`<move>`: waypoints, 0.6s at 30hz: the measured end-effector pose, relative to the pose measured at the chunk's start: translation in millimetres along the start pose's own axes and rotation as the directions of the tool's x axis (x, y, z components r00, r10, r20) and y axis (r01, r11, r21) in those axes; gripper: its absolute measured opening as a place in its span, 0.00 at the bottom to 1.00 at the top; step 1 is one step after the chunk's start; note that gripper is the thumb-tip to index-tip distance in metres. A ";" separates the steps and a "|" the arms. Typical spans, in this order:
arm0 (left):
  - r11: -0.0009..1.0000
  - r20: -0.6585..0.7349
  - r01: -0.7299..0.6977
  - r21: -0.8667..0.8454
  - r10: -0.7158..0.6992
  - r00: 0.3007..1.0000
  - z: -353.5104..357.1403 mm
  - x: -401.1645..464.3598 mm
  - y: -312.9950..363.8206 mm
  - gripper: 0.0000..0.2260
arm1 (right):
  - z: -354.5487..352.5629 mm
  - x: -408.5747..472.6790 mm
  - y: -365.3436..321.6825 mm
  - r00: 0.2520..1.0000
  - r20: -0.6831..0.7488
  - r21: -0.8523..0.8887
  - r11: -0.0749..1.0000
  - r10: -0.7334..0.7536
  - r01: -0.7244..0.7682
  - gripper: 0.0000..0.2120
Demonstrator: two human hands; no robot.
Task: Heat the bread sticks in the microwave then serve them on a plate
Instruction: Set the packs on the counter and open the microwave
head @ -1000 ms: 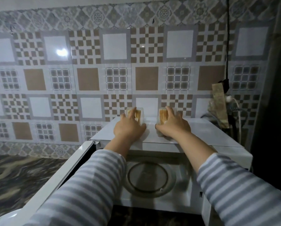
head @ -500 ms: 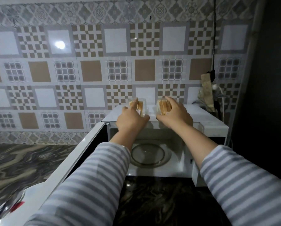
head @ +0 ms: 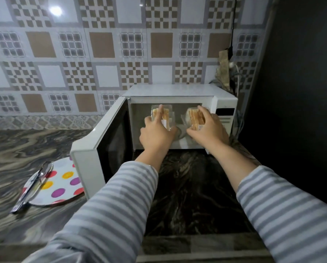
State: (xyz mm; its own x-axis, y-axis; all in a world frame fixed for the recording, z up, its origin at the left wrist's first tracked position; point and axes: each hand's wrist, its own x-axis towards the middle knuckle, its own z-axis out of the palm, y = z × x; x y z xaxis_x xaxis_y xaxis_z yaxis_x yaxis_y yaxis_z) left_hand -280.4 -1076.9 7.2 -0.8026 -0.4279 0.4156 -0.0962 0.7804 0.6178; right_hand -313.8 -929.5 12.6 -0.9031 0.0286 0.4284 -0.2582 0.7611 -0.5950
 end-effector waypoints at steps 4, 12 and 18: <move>0.961 0.083 0.077 -0.265 -0.057 0.995 29.9 -44.9 -22.6 0.33 | 13.8 -37.6 32.4 0.999 0.033 -0.016 1.000 0.020 -0.019 0.37; 0.977 0.184 0.192 0.094 -0.207 0.961 74.1 -111.1 -61.1 0.34 | 53.3 -93.1 101.6 0.997 0.078 0.107 0.993 0.031 -0.039 0.37; 0.972 0.135 0.191 0.139 -0.210 0.968 105.1 -129.5 -62.5 0.34 | 70.2 -101.3 143.6 0.990 0.130 0.109 0.992 0.046 -0.060 0.37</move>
State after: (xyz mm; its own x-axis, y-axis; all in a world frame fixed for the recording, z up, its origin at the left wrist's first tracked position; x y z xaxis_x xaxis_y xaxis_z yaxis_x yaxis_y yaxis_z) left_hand -232.3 -1022.4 -155.4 -0.8366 -0.5166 0.1823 -0.3290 0.7399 0.5868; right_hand -283.5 -868.6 -164.0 -0.9510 -0.0213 0.3085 -0.2392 0.6830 -0.6901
